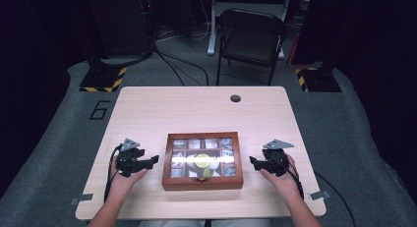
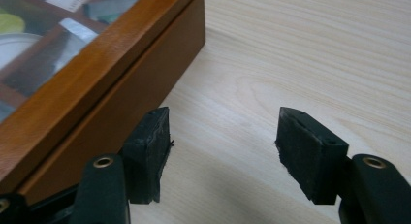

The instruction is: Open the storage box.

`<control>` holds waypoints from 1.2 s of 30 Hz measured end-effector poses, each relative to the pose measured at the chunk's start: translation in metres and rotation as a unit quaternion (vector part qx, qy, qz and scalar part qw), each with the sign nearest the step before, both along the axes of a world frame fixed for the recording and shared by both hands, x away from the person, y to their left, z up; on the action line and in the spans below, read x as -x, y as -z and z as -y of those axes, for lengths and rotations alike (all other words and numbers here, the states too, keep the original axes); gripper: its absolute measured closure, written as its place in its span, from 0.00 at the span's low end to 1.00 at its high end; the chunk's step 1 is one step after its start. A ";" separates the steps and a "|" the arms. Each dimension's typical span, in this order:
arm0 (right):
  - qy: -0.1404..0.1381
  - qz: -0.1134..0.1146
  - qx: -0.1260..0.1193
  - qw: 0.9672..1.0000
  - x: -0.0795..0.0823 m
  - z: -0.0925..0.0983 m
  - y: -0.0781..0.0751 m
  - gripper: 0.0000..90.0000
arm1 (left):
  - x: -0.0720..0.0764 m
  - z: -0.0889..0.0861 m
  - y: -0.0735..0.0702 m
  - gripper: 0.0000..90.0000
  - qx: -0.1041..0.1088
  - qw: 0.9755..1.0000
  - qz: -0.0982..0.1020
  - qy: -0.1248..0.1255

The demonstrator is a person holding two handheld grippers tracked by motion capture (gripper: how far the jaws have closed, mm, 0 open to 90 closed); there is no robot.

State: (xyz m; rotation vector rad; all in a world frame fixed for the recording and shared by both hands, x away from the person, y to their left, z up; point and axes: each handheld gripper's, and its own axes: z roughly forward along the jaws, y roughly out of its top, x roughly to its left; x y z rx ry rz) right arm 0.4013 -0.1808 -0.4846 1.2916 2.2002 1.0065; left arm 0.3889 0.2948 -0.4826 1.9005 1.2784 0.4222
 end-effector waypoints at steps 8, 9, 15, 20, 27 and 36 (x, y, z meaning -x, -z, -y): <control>-0.027 0.013 -0.009 1.000 0.014 -0.007 -0.008 0.45 | 0.011 0.007 -0.006 0.37 0.018 1.000 0.003 0.023; -0.028 0.017 -0.011 0.999 0.016 -0.007 -0.009 0.46 | 0.013 0.007 -0.007 0.37 0.018 0.999 0.003 0.029; -0.047 0.029 -0.016 0.998 0.026 -0.012 -0.014 0.49 | 0.019 0.009 -0.010 0.38 0.022 0.999 0.011 0.034; -0.056 0.027 -0.017 0.998 0.034 -0.015 -0.017 0.50 | 0.027 0.010 -0.013 0.39 0.026 0.999 0.018 0.038; -0.068 0.026 -0.035 0.997 0.045 -0.017 -0.020 0.50 | 0.040 0.013 -0.016 0.42 0.025 0.998 0.025 0.053; -0.092 0.025 -0.041 0.995 0.059 -0.022 -0.021 0.50 | 0.053 0.021 -0.016 0.42 0.017 0.996 0.030 0.076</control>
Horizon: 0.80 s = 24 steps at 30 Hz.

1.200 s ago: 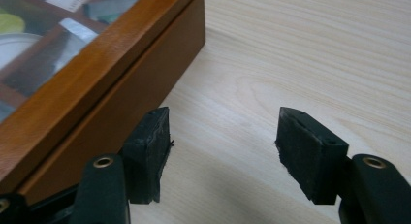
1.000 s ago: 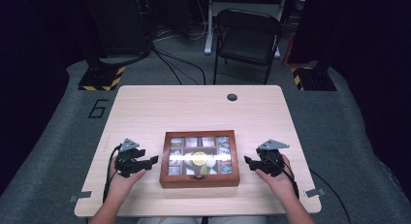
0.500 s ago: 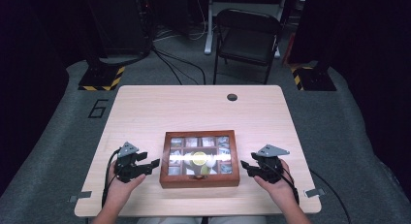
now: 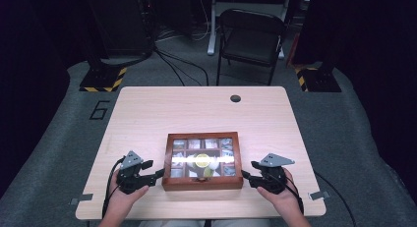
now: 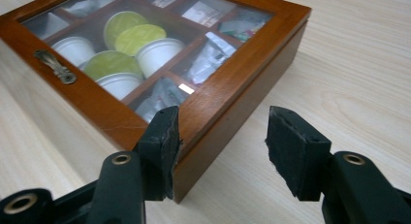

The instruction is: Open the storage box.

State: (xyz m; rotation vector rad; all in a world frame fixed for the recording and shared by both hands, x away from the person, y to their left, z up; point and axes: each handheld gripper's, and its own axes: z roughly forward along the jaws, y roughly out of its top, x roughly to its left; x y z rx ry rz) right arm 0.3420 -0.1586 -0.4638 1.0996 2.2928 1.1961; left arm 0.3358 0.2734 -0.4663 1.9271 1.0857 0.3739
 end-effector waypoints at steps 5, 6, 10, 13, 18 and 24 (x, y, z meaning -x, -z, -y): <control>-0.016 -0.001 0.007 1.000 0.006 -0.005 0.003 0.49 | 0.005 0.005 0.002 0.42 0.005 1.000 -0.004 0.007; -0.017 -0.003 0.005 1.000 0.006 -0.005 0.004 0.48 | 0.005 0.005 0.002 0.42 0.002 1.000 -0.006 0.012; -0.027 -0.001 -0.001 1.000 0.008 -0.007 0.004 0.47 | 0.010 0.009 0.003 0.41 -0.003 1.000 -0.004 0.021; -0.033 -0.004 -0.001 0.999 0.010 -0.009 0.005 0.45 | 0.012 0.011 0.004 0.41 -0.006 1.000 -0.005 0.029; -0.046 -0.009 0.009 0.999 0.011 -0.013 0.009 0.45 | 0.013 0.014 0.006 0.40 -0.005 0.999 -0.011 0.035; -0.053 -0.018 0.021 0.998 0.011 -0.015 0.014 0.45 | 0.015 0.019 0.009 0.41 -0.007 0.998 -0.027 0.048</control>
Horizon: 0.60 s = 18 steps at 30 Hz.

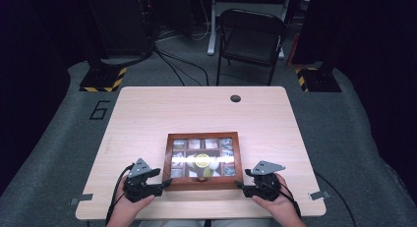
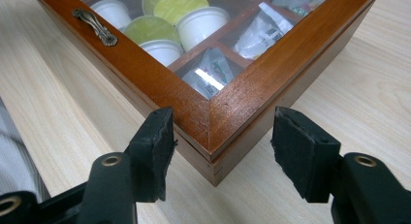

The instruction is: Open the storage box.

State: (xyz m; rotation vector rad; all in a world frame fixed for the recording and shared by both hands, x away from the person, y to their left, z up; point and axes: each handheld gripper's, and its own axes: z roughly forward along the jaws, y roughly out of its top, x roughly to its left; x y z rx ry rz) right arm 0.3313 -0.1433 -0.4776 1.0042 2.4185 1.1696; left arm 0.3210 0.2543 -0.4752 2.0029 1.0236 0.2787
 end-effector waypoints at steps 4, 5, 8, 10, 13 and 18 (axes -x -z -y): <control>-0.004 -0.001 0.003 1.000 0.000 -0.002 0.002 0.45 | 0.000 0.004 0.002 0.41 -0.008 1.000 0.000 0.008; -0.009 -0.005 0.006 1.000 0.000 -0.003 0.002 0.45 | 0.000 0.005 0.003 0.41 -0.013 1.000 0.003 0.009; -0.013 -0.007 0.016 1.000 0.000 -0.005 0.005 0.45 | 0.000 0.006 0.004 0.40 -0.020 1.000 0.006 0.006; -0.011 -0.010 0.024 1.000 0.000 -0.006 0.006 0.46 | 0.000 0.006 0.005 0.40 -0.022 1.000 0.007 0.005; -0.010 -0.008 0.033 0.999 -0.001 -0.007 0.008 0.46 | 0.000 0.005 0.007 0.40 -0.014 1.000 0.005 0.003; -0.008 -0.016 0.023 1.000 -0.002 -0.006 0.009 0.46 | 0.001 0.005 0.009 0.39 -0.019 1.000 0.001 0.008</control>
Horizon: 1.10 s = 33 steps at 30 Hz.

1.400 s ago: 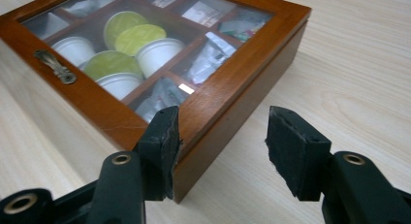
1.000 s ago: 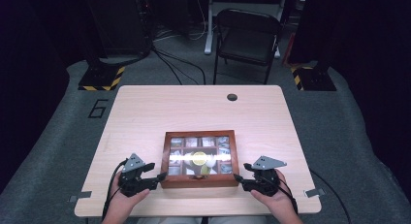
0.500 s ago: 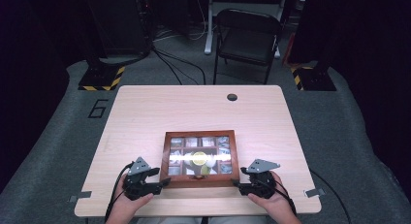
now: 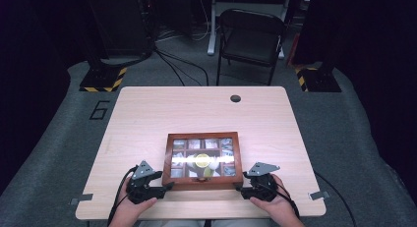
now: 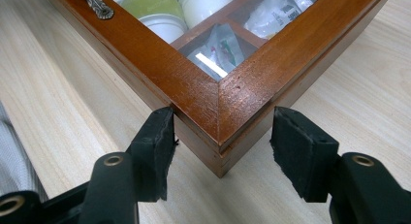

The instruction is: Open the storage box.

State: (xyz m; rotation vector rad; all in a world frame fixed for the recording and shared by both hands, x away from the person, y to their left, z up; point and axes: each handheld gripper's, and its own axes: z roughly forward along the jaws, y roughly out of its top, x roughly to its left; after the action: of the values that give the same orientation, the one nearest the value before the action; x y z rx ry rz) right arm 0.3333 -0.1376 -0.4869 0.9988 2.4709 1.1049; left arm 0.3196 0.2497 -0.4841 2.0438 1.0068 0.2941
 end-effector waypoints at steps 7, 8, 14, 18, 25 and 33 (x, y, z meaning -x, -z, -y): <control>-0.009 0.015 0.008 1.000 0.001 -0.001 -0.002 0.48 | 0.002 0.001 0.001 0.38 -0.006 1.000 -0.004 0.003; -0.009 0.015 0.008 1.000 0.001 -0.001 -0.002 0.48 | 0.002 0.002 0.002 0.38 -0.004 1.000 -0.006 0.002; -0.008 0.013 0.000 1.000 0.001 0.000 -0.003 0.50 | 0.003 0.002 0.001 0.40 -0.008 1.000 -0.003 0.005; -0.005 0.011 -0.017 1.000 0.000 0.002 -0.006 0.50 | 0.003 0.004 0.001 0.42 -0.015 1.000 0.003 0.005; 0.004 0.013 -0.034 0.999 0.000 0.002 -0.010 0.51 | 0.001 0.005 -0.004 0.42 -0.002 1.000 0.017 0.001; 0.019 0.022 -0.053 0.998 -0.001 0.003 -0.019 0.49 | -0.001 0.005 -0.014 0.39 0.024 0.999 0.015 -0.017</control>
State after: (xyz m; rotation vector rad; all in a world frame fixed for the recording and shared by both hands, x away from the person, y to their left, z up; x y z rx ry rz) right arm 0.3342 -0.1403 -0.4678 1.0366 2.3705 1.2430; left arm 0.3205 0.2451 -0.4700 1.9756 1.0209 0.3142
